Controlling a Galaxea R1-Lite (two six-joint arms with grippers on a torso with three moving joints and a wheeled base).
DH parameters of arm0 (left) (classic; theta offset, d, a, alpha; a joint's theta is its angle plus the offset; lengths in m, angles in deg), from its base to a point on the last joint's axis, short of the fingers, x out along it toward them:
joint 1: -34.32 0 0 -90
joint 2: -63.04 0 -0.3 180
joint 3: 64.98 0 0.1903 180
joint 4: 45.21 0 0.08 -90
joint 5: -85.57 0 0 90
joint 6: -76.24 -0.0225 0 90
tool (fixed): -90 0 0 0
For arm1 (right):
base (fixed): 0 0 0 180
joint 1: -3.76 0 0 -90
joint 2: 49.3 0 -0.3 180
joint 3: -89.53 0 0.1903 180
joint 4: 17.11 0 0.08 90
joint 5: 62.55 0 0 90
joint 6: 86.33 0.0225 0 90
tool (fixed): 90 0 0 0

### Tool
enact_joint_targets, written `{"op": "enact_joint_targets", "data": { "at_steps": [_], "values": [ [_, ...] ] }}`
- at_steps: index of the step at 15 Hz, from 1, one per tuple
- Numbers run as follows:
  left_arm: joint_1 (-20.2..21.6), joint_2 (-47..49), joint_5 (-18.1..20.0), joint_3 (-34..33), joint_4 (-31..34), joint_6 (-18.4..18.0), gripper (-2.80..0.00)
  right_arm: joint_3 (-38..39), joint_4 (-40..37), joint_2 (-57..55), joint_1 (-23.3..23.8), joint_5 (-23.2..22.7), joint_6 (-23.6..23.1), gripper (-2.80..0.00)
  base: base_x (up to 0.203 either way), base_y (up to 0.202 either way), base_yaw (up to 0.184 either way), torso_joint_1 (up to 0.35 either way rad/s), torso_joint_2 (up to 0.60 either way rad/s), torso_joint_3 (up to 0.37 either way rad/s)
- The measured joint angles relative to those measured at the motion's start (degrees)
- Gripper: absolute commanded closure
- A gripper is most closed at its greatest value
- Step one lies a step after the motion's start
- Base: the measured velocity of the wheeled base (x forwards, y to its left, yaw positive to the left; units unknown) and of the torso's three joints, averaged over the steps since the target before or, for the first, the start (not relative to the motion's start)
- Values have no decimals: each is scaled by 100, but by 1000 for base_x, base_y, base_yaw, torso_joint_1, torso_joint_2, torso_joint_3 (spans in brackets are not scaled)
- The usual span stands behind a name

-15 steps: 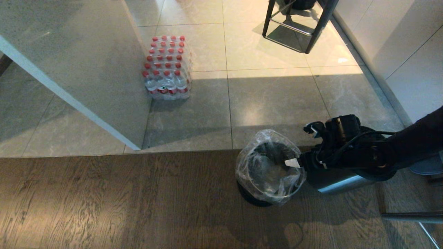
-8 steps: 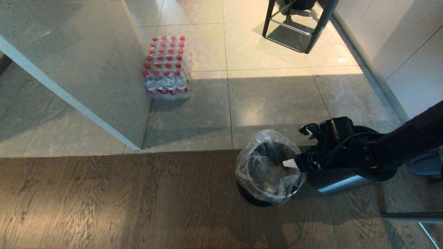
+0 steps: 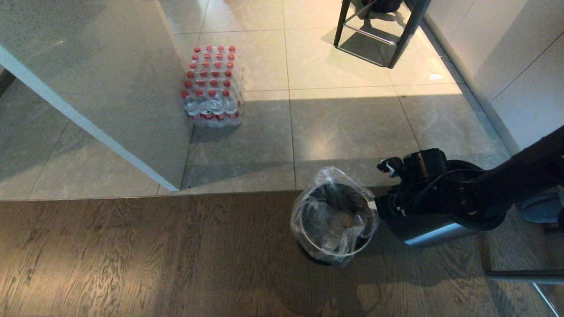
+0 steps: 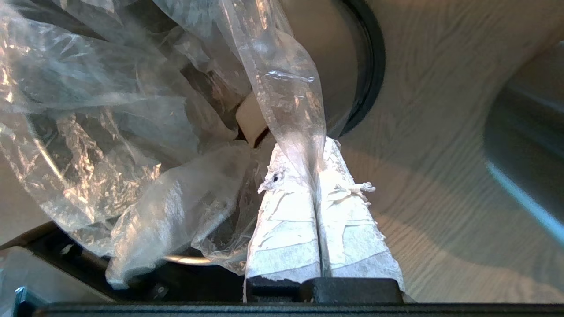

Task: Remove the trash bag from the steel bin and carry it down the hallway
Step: Pick up the trash bag

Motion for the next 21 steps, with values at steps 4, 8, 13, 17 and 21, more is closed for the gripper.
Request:
{"op": "enact_joint_targets", "data": {
  "at_steps": [4, 8, 13, 17, 21],
  "values": [
    [0, 0, -2, 0, 0, 1, 0, 40, -2, 24, 9, 3, 4, 0, 0, 0, 0, 0, 0, 0],
    [0, 0, -2, 0, 0, 2, 0, 51, 42, 115, 13, 3, 3, 0, 0, 0, 0, 0, 0, 0],
    [0, 0, 0, 0, -2, 0, 0, 178, 35, 376, 3, 8, -5, 0, 0, 0, 0, 0, 0, 0],
    [0, 0, -2, 0, -2, 0, 0, 272, -17, 485, -218, 25, 72, 0, 0, 0, 0, 0, 0, 0],
    [0, 0, -2, 0, -2, 2, 0, 280, -55, 462, -564, 25, 78, 0, 0, 0, 0, 0, 0, 0]
  ]
}}
